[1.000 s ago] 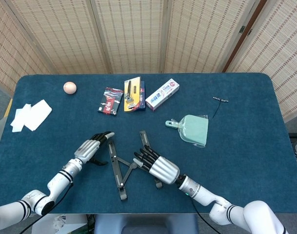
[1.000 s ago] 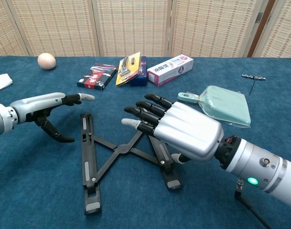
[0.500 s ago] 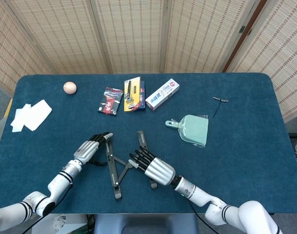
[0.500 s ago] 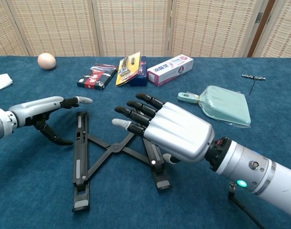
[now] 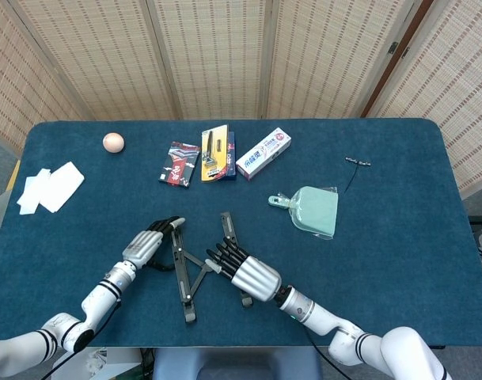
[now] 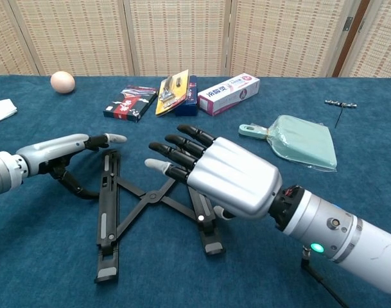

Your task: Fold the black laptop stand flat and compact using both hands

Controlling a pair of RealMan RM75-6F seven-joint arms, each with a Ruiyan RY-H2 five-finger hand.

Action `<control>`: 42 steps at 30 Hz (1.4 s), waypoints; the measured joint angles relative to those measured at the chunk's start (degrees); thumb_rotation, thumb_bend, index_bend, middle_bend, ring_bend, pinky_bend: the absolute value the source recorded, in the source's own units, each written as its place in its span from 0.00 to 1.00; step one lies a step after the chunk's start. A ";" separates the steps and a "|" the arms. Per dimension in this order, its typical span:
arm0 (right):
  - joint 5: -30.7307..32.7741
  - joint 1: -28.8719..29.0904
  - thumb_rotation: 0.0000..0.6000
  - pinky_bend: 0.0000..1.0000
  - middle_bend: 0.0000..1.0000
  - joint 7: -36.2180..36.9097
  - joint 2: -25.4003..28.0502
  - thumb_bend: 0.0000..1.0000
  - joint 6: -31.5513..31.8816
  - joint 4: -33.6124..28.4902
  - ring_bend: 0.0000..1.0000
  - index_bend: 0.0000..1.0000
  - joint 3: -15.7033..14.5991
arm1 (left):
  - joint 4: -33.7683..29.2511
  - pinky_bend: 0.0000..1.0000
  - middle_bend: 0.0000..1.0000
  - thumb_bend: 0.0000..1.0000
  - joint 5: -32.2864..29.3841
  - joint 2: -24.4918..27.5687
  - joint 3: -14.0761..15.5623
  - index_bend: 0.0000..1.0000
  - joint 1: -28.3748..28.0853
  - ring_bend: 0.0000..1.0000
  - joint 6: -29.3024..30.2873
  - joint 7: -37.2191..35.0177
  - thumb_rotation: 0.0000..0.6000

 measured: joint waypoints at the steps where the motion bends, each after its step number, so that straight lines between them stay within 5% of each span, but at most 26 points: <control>1: 0.03 0.04 1.00 0.00 0.00 -0.01 -0.20 0.00 0.08 0.26 0.00 0.00 0.04 | -0.01 0.00 0.00 0.17 0.01 -0.06 -0.08 0.00 -0.01 0.00 0.03 -0.03 1.00; 32: 2.45 3.26 1.00 0.00 0.00 1.09 -6.98 0.00 1.53 7.63 0.00 0.00 2.09 | -2.27 0.00 0.00 0.17 0.95 -0.86 -1.14 0.00 -2.74 0.00 -1.82 0.70 1.00; 42: 1.79 4.64 1.00 0.00 0.00 3.43 -0.15 0.00 1.24 0.95 0.00 0.00 1.27 | -4.63 0.00 0.00 0.17 -0.64 3.20 -1.27 0.00 -0.72 0.00 0.34 2.97 1.00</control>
